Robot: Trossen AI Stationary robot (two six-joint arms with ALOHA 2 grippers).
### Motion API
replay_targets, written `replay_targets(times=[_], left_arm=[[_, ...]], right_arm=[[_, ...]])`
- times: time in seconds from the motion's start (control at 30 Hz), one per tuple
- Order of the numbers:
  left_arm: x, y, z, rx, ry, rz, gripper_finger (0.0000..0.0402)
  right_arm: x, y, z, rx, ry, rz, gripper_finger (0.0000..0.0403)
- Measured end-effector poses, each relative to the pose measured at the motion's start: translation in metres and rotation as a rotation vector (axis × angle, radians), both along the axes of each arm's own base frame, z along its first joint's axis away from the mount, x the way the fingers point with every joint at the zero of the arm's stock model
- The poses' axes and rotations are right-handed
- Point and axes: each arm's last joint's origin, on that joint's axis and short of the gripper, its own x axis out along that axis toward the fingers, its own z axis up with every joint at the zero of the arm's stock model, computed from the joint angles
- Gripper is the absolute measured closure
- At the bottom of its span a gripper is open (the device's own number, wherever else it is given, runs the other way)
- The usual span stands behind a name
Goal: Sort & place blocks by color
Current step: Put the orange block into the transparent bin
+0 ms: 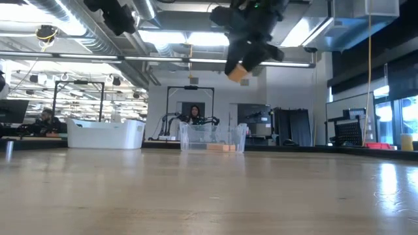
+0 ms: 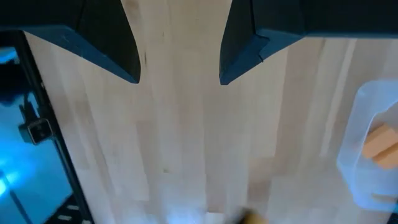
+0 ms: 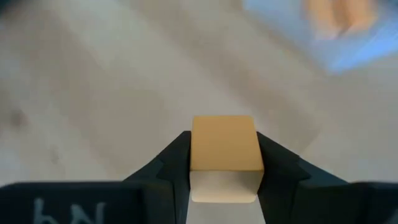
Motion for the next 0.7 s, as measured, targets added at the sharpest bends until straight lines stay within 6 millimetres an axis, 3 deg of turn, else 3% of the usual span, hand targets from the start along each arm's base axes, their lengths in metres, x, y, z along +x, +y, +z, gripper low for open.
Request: replay_targets(times=[0.17, 0.4, 0.7], left_arm=[[0.000, 0.000, 0.000, 0.056, -0.009, -0.031, 0.0192], [0.007, 0.007, 0.001, 0.168, -0.018, 0.105, 0.0192], [0.029, 0.022, -0.003, 0.222, -0.053, 0.226, 0.0192]], right_arm=[[0.002, -0.052, 0.021, -0.093, -0.044, -0.021, 0.0273], [-0.004, -0.115, 0.024, -0.160, -0.062, 0.040, 0.0273], [0.000, -0.189, -0.010, -0.122, -0.118, 0.168, 0.0273]])
